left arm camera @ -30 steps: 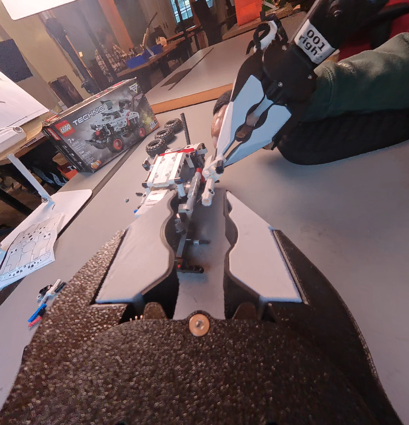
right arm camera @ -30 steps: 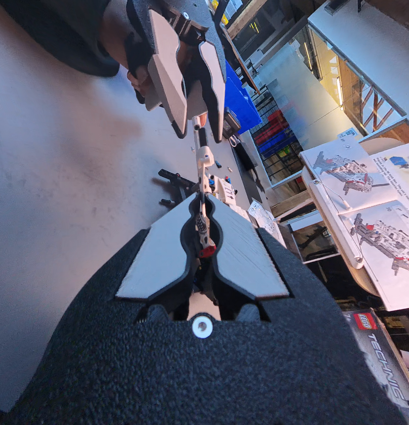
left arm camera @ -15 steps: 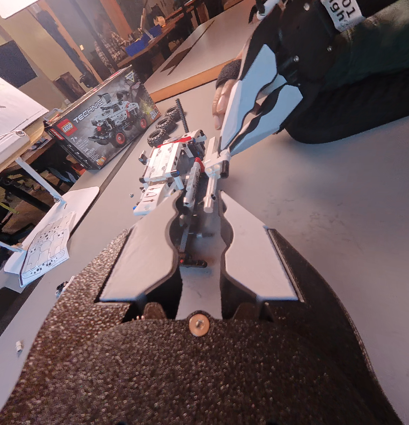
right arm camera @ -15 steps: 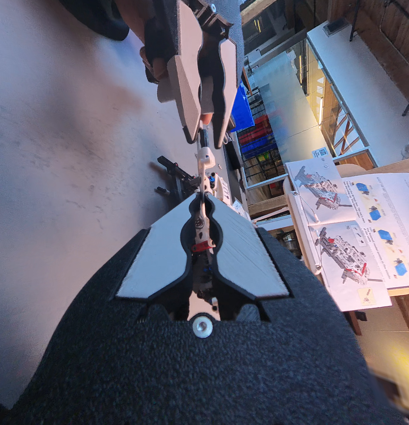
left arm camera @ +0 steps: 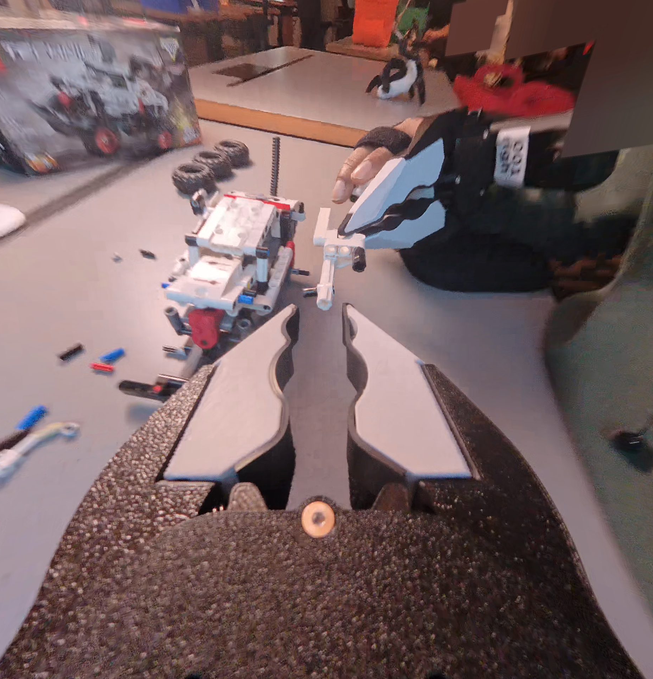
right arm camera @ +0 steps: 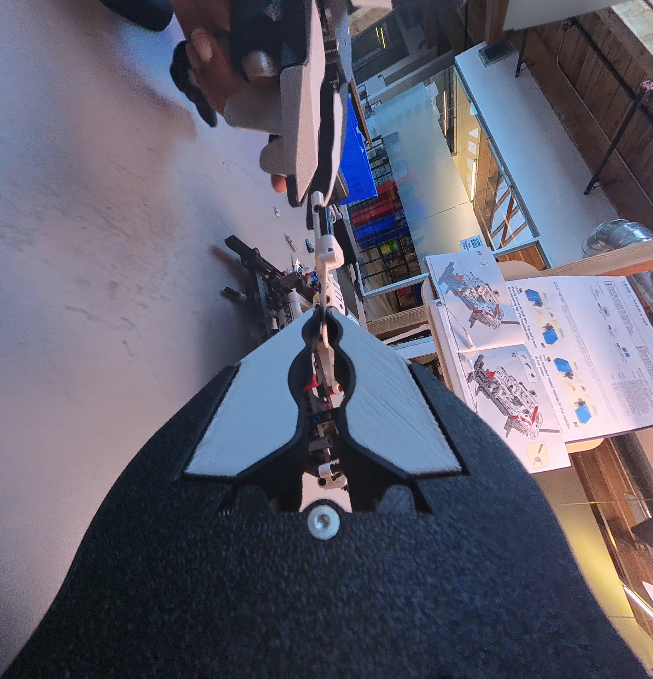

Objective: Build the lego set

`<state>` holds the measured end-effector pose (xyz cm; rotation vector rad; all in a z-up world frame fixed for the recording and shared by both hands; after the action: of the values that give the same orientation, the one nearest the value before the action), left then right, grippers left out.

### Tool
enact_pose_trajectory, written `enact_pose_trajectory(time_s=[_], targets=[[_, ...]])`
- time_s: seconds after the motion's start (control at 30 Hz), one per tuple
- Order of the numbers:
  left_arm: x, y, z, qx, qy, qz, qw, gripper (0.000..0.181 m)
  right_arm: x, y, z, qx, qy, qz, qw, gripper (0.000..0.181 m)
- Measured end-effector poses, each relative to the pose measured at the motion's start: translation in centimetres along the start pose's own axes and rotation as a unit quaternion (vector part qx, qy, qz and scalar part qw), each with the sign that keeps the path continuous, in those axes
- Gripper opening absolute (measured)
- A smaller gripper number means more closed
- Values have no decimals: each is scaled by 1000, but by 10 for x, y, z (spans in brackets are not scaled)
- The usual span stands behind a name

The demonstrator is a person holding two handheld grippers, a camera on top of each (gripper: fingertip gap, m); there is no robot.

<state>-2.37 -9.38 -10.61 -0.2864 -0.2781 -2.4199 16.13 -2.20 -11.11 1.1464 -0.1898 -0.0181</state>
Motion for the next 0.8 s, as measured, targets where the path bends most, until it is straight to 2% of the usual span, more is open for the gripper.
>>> enact_pose_trajectory(time_s=[0.1,0.17,0.4,0.63,0.7,0.8], targets=[[-1,-8,-2,163,16,-78,983,22,0,2,1,3,1,-12,1000,2],[-1,-9,0,234,44,-118,964,21,0,2,2,11,-2,-19,1000,2],[-2,-15,-1,353,98,-165,916,15,-1,1,2,30,-9,-26,999,2],[-4,-18,-5,382,105,-157,905,10,-2,-1,4,47,-14,-29,998,2],[-3,-17,-4,367,101,-153,912,10,-2,-1,4,37,-12,-28,999,1],[-1,-14,0,310,88,-135,937,9,-2,1,3,-3,-3,-20,1000,1]])
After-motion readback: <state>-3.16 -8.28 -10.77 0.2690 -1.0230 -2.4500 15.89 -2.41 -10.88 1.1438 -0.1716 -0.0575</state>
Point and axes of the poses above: each gripper's, where its closed fingertips meet, x back along the fingers, z out of its top, y = z × x across the jaws, the point moved 8 cm from there along x, back along the fingers
